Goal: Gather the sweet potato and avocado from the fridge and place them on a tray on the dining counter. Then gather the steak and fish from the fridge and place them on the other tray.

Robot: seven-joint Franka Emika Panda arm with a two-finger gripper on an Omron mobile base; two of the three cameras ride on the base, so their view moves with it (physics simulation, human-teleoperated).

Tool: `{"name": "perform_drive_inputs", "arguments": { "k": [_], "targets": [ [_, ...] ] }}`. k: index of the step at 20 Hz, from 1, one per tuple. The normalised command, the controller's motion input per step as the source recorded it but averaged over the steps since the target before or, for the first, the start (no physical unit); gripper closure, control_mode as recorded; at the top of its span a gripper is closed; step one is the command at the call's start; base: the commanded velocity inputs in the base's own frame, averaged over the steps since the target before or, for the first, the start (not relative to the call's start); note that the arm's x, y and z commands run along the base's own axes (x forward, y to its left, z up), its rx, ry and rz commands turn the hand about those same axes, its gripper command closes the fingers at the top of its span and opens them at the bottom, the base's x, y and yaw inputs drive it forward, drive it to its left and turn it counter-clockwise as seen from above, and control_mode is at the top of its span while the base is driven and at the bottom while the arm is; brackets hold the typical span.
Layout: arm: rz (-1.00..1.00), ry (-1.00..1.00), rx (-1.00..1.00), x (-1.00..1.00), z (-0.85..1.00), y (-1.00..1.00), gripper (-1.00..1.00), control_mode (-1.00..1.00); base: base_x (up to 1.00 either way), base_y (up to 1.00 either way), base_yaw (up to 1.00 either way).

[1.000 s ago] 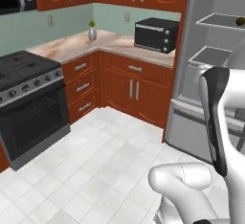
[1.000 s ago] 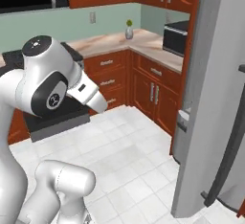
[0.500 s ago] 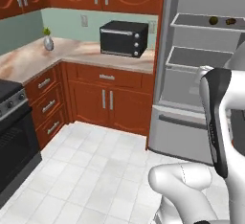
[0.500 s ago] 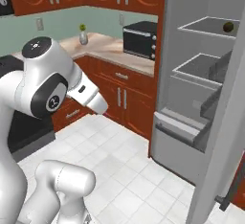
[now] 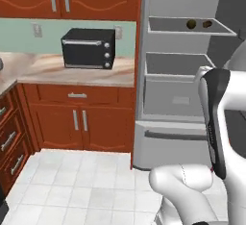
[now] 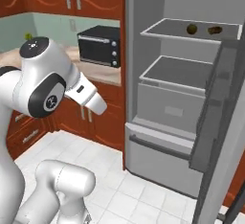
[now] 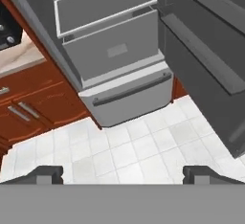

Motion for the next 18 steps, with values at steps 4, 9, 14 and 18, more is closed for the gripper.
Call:
{"name": "perform_drive_inputs", "arguments": {
  "k": [4,9,14,18],
  "targets": [
    [0.0,0.0,0.0,0.0,0.0,0.0,-1.0,1.0,0.88,0.0,-0.41],
    [0.0,0.0,0.0,0.0,0.0,0.0,-1.0,1.0,0.84,0.21,-0.4],
    [0.0,0.0,0.0,0.0,0.0,0.0,-1.0,1.0,0.8,0.32,-0.36],
    [0.0,0.0,0.0,0.0,0.0,0.0,-1.0,1.0,0.75,0.07,-0.26]
  ]
}}
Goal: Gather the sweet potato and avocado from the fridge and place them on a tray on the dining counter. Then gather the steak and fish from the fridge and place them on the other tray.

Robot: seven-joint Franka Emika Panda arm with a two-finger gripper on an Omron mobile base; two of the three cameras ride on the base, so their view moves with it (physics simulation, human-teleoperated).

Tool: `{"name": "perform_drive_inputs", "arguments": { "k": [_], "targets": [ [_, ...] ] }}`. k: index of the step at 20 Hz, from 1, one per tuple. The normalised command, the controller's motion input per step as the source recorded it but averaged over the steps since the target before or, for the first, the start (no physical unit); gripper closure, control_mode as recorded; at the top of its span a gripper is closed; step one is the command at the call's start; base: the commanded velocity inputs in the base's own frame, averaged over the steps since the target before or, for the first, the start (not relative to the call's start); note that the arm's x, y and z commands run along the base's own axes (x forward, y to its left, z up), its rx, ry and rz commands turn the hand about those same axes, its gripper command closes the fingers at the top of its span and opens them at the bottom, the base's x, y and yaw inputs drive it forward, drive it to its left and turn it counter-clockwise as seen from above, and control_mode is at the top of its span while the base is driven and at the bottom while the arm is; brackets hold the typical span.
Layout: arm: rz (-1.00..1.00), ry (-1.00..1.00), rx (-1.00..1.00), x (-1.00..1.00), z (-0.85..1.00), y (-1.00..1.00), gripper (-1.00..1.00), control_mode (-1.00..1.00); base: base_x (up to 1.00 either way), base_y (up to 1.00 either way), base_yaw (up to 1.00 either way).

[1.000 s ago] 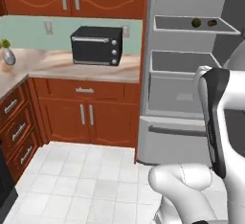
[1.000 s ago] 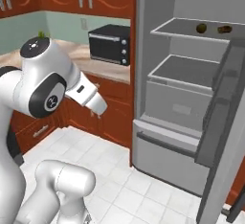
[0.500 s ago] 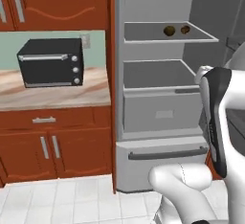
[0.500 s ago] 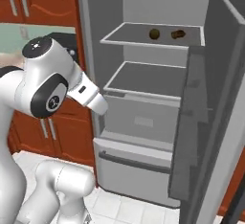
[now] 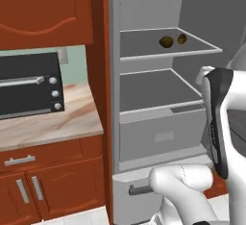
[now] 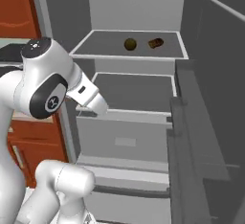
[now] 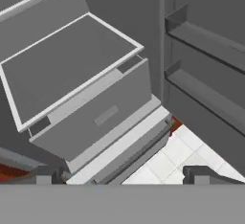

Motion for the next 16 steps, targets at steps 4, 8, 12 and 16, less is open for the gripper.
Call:
{"name": "perform_drive_inputs", "arguments": {
  "k": [4,8,12,16],
  "targets": [
    [0.0,0.0,0.0,0.0,0.0,0.0,-1.0,1.0,0.76,0.0,-0.12],
    [0.0,0.0,0.0,0.0,0.0,0.0,-1.0,1.0,0.96,-0.01,0.03],
    [0.0,0.0,0.0,0.0,0.0,0.0,-1.0,1.0,0.85,-0.09,0.1],
    [0.09,-0.02,0.0,0.3,0.23,-0.13,-1.0,-1.0,0.29,-0.11,0.07]
  ]
}}
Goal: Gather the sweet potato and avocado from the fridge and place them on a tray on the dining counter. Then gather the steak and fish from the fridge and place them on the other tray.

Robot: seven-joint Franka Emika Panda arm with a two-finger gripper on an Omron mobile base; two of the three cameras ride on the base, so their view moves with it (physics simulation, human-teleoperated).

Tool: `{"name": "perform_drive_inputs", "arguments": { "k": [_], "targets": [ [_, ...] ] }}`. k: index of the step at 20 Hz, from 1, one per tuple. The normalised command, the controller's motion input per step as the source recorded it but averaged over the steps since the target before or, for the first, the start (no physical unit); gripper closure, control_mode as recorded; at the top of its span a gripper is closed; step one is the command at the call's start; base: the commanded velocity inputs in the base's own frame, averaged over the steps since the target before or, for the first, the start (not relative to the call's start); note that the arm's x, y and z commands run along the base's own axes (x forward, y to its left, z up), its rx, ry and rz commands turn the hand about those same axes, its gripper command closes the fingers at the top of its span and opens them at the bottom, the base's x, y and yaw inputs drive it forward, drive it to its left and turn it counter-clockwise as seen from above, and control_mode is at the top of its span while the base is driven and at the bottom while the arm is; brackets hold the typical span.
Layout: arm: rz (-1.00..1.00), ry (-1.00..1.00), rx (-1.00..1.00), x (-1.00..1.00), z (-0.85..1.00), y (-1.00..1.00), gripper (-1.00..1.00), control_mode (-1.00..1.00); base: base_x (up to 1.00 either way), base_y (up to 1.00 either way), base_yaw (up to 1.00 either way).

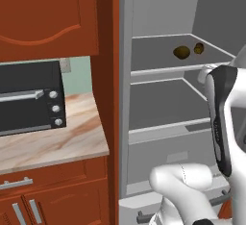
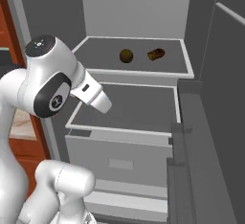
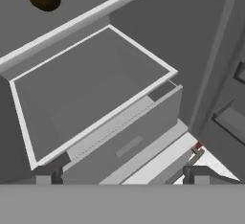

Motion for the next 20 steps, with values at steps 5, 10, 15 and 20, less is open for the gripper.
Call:
{"name": "perform_drive_inputs", "arguments": {
  "k": [5,10,15,20],
  "targets": [
    [0.19,-0.06,-0.03,0.73,0.73,-0.15,-1.0,-1.0,0.0,0.0,0.0],
    [0.1,0.0,-0.08,0.72,0.63,0.0,-1.0,-1.0,0.0,0.0,0.0],
    [0.06,0.0,-0.08,0.59,0.1,0.0,-1.0,-1.0,0.0,0.0,0.0],
    [0.08,0.02,-0.07,0.47,-0.2,0.02,-1.0,-1.0,0.0,0.0,0.0]
  ]
}}
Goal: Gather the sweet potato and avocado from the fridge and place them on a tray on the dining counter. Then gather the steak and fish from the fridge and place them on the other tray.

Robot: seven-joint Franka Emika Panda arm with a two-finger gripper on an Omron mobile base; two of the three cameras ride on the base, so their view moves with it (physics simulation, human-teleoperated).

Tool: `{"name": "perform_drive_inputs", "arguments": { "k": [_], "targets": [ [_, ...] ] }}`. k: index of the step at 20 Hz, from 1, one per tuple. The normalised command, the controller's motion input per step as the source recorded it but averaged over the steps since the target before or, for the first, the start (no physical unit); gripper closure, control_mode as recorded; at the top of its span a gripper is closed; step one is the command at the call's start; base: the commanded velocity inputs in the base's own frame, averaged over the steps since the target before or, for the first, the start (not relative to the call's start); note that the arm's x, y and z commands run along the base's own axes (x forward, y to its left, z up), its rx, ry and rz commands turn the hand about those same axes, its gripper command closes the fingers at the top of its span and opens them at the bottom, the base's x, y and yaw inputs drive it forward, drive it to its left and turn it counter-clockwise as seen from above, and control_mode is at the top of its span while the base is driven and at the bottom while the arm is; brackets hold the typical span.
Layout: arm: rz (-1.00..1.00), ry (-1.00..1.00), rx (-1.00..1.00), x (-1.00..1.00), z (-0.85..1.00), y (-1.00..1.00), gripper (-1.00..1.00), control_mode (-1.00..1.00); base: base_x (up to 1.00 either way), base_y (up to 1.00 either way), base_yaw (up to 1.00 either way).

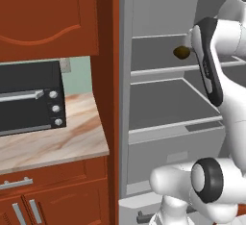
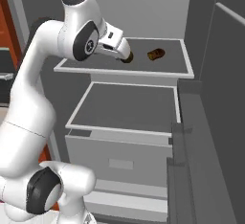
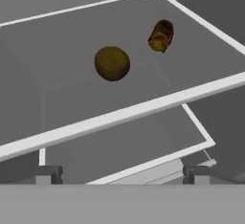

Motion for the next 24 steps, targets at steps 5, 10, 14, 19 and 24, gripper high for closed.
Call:
{"name": "perform_drive_inputs", "arguments": {
  "k": [5,10,14,19,24],
  "targets": [
    [0.04,0.07,-0.07,0.43,-0.24,0.01,-1.0,-1.0,0.0,0.0,0.0],
    [0.0,0.09,-0.05,0.5,-0.14,0.0,-1.0,-1.0,0.0,0.0,0.0],
    [0.0,0.09,-0.03,0.52,-0.15,0.0,-1.0,-1.0,0.0,0.0,0.0],
    [0.01,0.07,-0.03,0.4,-0.22,0.0,-1.0,-1.0,0.0,0.0,0.0],
    [0.0,0.05,-0.01,0.34,-0.12,-0.04,-1.0,-1.0,0.0,0.0,0.0]
  ]
}}
